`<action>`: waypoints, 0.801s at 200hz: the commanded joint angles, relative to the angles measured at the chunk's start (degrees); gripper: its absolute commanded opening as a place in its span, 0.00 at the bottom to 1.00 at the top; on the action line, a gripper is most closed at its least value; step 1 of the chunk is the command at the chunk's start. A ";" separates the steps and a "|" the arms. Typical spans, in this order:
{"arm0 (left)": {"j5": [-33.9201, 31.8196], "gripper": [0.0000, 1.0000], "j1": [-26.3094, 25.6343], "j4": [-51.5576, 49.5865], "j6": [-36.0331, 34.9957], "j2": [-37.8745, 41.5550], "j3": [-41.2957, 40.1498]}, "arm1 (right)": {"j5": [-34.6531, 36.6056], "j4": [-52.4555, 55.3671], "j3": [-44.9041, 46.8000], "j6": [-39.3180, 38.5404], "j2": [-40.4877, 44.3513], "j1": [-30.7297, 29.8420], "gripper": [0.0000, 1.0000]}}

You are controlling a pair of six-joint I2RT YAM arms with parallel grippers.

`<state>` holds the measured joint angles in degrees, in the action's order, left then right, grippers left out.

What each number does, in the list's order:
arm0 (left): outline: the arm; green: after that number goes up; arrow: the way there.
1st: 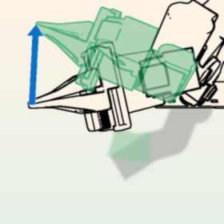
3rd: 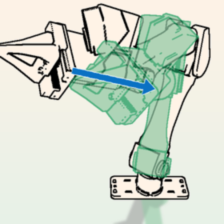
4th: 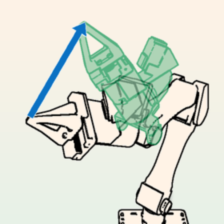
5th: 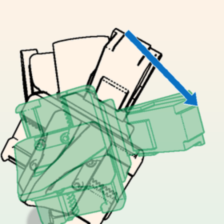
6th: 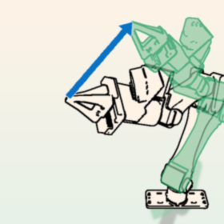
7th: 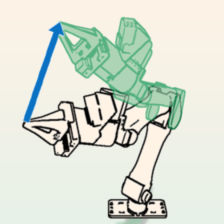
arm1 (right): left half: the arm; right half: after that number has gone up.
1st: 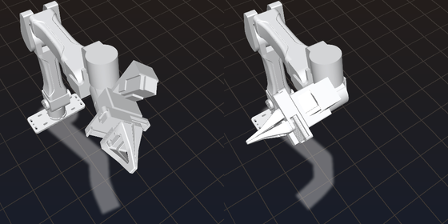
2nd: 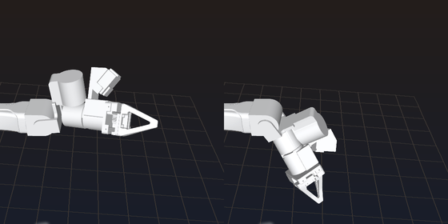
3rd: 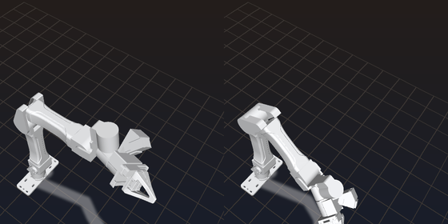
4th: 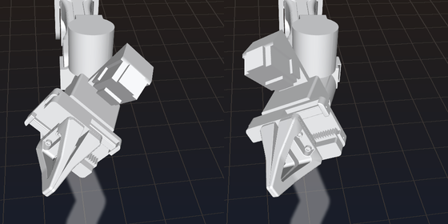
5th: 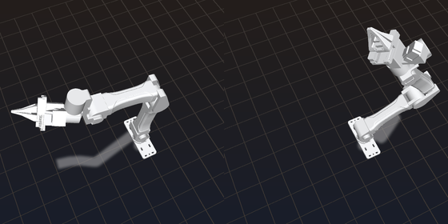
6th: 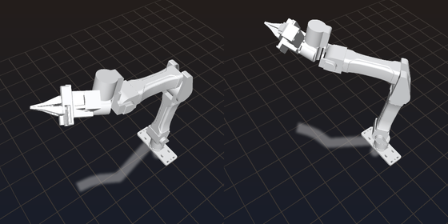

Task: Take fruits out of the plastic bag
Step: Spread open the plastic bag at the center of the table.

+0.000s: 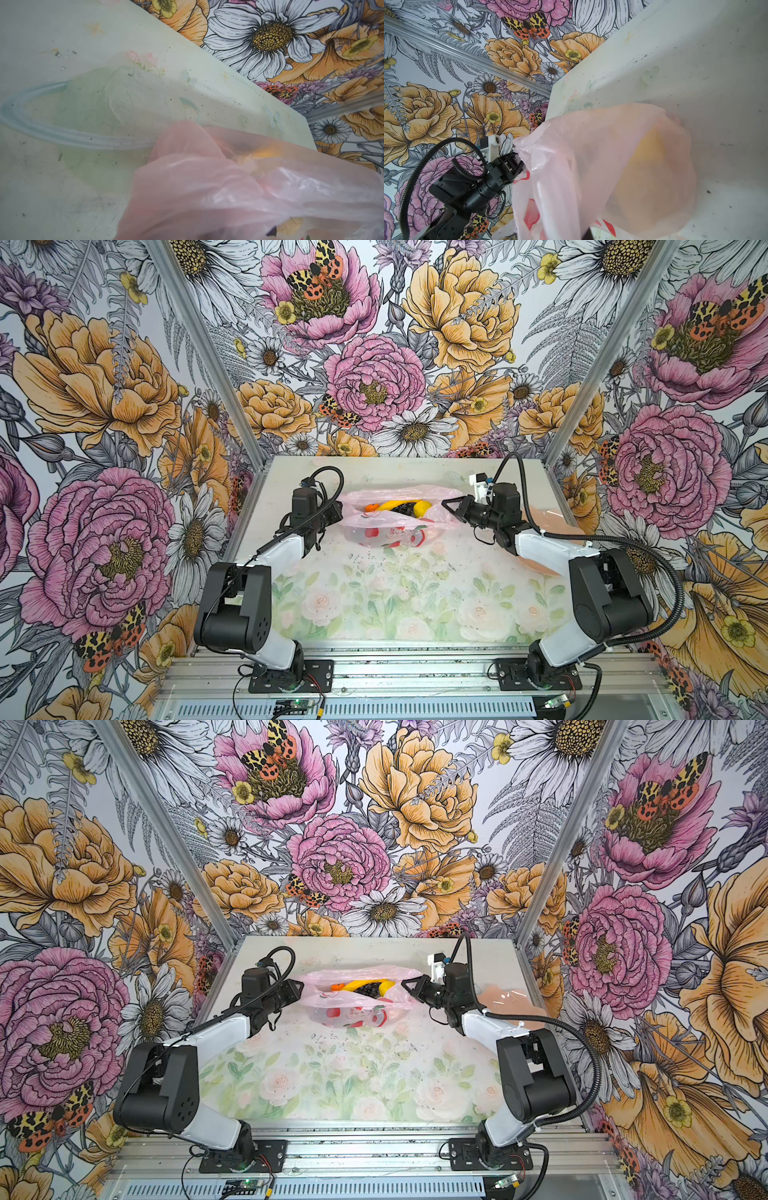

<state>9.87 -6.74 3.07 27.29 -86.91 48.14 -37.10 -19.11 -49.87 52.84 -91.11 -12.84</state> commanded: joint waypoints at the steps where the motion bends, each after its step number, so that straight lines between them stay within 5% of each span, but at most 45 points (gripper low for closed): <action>1: -8.84 0.47 -3.66 -10.90 -0.14 4.11 3.10 | 1.75 0.20 -2.04 -2.20 1.24 -1.66 0.00; 42: -20.45 0.77 -10.62 -27.96 4.97 8.54 10.77 | 4.43 4.34 -1.84 -6.40 2.65 -5.34 0.00; 92: -21.44 0.90 -13.38 -32.51 10.83 5.91 13.50 | 6.41 6.13 -1.19 -9.22 4.92 -7.52 0.00; 136: -18.14 0.89 -13.02 -31.54 12.16 0.91 13.51 | 7.33 6.68 -0.30 -9.27 7.72 -7.74 0.00; 160: -12.31 0.67 -11.29 -23.44 12.20 1.93 7.00 | 4.58 1.65 0.60 -4.13 7.59 -5.13 0.00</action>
<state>-8.12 -19.62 -26.81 38.24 -86.37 60.07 -31.18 -12.51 -50.39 45.17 -85.03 -20.03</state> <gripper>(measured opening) 0.792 0.048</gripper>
